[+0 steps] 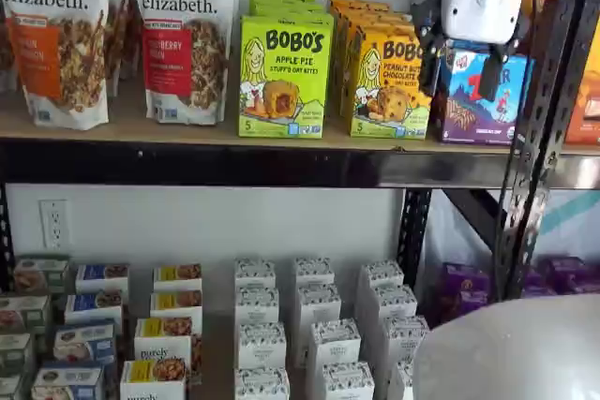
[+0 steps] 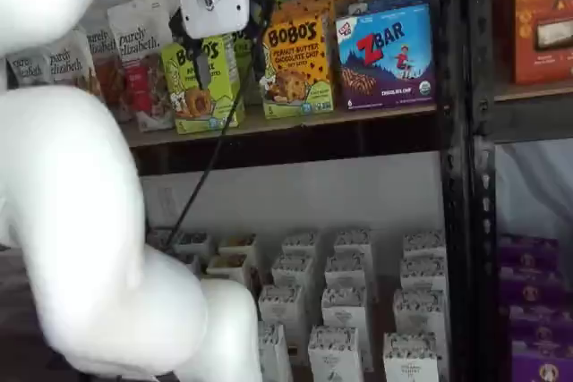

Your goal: Pick up the orange box on the top shelf, the fifth box from the left

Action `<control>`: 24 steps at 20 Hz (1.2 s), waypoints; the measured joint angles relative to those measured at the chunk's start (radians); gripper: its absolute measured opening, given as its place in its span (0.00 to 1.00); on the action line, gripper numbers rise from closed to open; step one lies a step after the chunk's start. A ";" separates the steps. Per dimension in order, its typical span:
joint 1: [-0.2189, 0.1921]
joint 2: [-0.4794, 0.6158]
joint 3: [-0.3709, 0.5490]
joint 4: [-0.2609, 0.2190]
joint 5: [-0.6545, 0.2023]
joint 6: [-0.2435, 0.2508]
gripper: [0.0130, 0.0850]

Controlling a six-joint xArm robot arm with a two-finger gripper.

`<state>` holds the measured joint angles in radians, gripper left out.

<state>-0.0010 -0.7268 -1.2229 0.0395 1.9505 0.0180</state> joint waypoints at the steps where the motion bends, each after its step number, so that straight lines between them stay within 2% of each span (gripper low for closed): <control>1: 0.016 0.014 -0.013 -0.021 0.023 0.007 1.00; 2: 0.034 0.030 -0.028 -0.043 0.050 0.014 1.00; 9: 0.036 0.032 -0.029 -0.042 0.054 0.018 1.00; 15: 0.062 0.041 -0.010 -0.057 0.008 0.039 1.00; 21: 0.101 0.024 0.064 -0.111 -0.189 0.076 1.00; 22: 0.100 0.024 0.073 -0.110 -0.227 0.078 1.00; 24: 0.067 0.043 0.071 -0.058 -0.265 0.056 1.00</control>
<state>0.0662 -0.6837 -1.1516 -0.0183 1.6853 0.0738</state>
